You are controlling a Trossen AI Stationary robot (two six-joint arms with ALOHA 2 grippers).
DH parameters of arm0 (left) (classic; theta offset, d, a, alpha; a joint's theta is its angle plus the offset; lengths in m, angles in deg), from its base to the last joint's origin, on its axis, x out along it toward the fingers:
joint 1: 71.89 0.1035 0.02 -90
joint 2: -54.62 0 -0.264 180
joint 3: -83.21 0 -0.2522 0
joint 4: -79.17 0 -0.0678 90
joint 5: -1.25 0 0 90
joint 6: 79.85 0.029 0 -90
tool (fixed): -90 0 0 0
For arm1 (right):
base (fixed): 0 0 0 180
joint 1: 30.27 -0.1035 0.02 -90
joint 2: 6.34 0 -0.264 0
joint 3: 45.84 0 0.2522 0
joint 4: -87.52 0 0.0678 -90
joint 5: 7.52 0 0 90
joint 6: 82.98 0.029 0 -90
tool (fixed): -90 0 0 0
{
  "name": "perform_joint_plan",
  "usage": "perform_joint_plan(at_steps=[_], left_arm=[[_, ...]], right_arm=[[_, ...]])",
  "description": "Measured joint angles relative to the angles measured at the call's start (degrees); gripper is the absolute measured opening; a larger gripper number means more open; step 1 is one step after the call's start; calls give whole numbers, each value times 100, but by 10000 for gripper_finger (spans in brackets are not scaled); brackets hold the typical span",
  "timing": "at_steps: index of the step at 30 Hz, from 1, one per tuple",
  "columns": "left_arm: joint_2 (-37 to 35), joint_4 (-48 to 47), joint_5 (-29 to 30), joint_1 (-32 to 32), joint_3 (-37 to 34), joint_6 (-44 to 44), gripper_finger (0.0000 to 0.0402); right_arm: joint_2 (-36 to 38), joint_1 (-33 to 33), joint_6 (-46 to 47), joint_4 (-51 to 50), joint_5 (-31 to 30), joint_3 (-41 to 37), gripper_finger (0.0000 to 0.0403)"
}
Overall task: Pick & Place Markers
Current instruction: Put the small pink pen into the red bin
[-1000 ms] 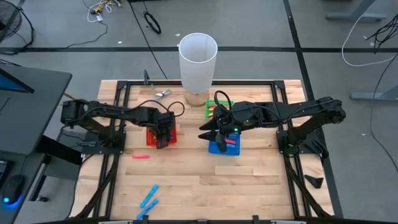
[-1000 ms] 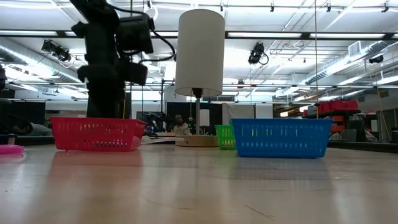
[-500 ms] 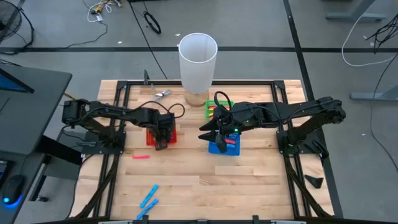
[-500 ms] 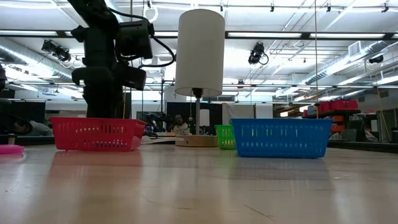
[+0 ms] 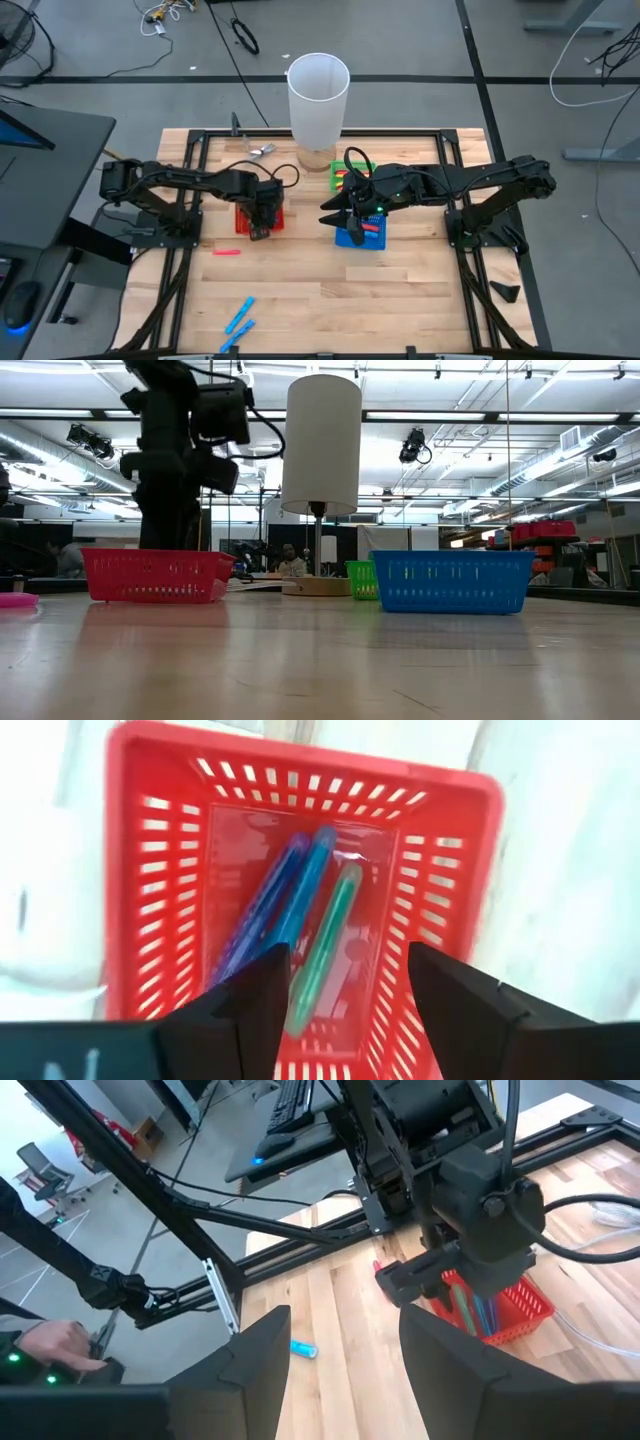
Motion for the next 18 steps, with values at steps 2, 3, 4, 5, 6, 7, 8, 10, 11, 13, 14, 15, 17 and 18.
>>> perform_joint_plan(at_steps=[2, 3, 4, 5, 6, 7, 8, 10, 11, 13, 14, 15, 17, 18], left_arm=[[0, -299, 0, -2, 199, 0, 210], [0, -435, -8, -2, 277, 0, 208], [0, -555, -41, 0, 340, -4, 207], [0, -633, -109, 0, 396, -28, 206], [0, -688, -182, 0, 439, -71, 204], [-22, -747, -254, -1, 459, -134, 203], [-67, -831, -333, -2, 458, -174, 202], [-149, -931, -491, -2, 458, -355, 201], [-208, -1006, -524, -2, 458, -485, 201], [-365, -1171, -608, -9, 458, -718, 199], [-454, -1185, -651, -24, 458, -844, 199], [-550, -1243, -652, -48, 458, -966, 199], [-762, -1307, -634, -129, 458, -1270, 199], [-850, -1323, -598, -179, 458, -1445, 199]], right_arm=[[0, 0, -4, 0, 0, 0, 189], [1, 0, -4, 0, 0, 0, 189], [0, 0, -4, 1, 0, 0, 189], [1, 0, -4, 0, 0, 0, 189], [0, 0, -4, 0, 0, 0, 189], [0, 0, -4, 0, 0, 0, 189], [1, 0, -4, 0, 0, 0, 189], [0, 0, -4, 0, 0, 0, 189], [0, 0, -4, 1, 0, 0, 189], [0, 0, -4, 0, 0, 1, 189], [0, 0, -4, -4, 2, 2, 189], [0, 0, -4, -15, 2, 2, 189], [0, 0, -4, -23, 2, 4, 189], [0, 0, -4, -37, 2, 4, 189]])
